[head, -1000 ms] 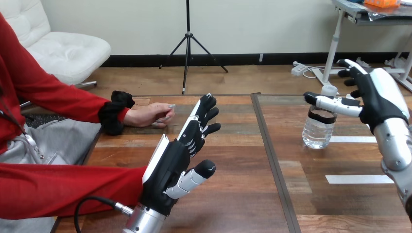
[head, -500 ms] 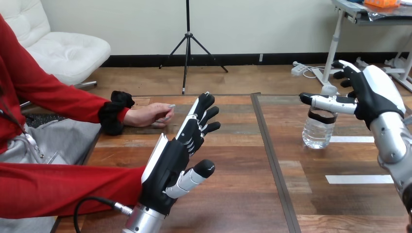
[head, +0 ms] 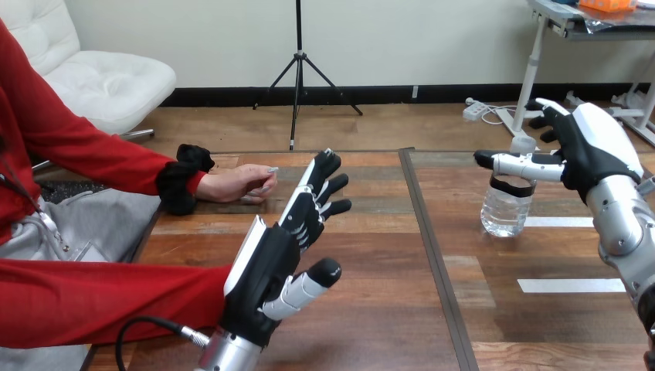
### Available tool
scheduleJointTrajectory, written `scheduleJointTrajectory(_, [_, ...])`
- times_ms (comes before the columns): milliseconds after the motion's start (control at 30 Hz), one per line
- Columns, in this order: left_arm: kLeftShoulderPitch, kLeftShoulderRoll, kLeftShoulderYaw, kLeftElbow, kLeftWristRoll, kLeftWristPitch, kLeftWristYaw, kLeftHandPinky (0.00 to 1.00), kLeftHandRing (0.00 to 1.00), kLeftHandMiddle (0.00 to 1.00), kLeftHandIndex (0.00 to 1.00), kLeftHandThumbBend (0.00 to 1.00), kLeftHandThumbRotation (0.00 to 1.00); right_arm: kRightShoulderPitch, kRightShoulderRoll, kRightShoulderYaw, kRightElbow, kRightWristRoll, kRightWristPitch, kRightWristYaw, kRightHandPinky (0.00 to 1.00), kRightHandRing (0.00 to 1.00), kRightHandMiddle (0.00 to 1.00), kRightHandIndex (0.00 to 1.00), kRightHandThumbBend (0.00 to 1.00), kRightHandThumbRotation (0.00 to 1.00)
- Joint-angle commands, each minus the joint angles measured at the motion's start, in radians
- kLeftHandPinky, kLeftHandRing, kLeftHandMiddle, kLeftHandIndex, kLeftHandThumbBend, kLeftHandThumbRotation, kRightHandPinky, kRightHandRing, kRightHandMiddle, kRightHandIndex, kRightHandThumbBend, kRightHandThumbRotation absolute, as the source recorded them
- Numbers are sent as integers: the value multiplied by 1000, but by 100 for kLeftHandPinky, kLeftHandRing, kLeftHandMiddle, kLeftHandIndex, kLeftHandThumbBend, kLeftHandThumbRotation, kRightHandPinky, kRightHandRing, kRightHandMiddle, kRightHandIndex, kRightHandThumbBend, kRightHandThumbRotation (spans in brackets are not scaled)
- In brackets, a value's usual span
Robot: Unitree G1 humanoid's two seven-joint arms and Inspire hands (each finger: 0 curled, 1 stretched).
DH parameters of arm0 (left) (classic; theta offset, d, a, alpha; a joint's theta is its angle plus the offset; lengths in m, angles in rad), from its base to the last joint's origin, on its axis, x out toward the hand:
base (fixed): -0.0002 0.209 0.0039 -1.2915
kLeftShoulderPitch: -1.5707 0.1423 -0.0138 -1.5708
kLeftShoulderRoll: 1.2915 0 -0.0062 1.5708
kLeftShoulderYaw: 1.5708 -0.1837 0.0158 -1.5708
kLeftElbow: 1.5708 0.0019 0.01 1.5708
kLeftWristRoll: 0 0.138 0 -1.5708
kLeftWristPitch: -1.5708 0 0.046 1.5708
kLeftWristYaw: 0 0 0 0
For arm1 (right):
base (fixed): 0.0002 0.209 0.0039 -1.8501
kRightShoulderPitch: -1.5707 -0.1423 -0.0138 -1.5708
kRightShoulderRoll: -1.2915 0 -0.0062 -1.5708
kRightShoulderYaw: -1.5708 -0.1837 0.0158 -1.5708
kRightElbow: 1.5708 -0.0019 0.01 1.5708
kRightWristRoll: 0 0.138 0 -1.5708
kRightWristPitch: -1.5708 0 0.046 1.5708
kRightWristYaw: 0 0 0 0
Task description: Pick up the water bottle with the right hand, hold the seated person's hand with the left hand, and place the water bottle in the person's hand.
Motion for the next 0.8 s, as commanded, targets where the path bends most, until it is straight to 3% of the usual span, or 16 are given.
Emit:
scheduleJointTrajectory(0, [-10, 1, -7, -41, -16, -22, -2, 85, 94, 99, 100, 100, 83, -81, -5, 12, 17, -7, 2, -6, 68, 81, 84, 89, 100, 62])
scheduleJointTrajectory(333, [7, 1, -7, -55, -14, -26, 6, 83, 94, 99, 100, 100, 83, -85, -6, 34, 33, -20, 17, 1, 68, 81, 85, 89, 100, 61])
scheduleJointTrajectory(767, [28, -1, -15, -78, -56, -23, -27, 85, 94, 99, 100, 99, 81, -91, 3, 65, 40, -49, 31, 0, 69, 82, 84, 89, 100, 61])
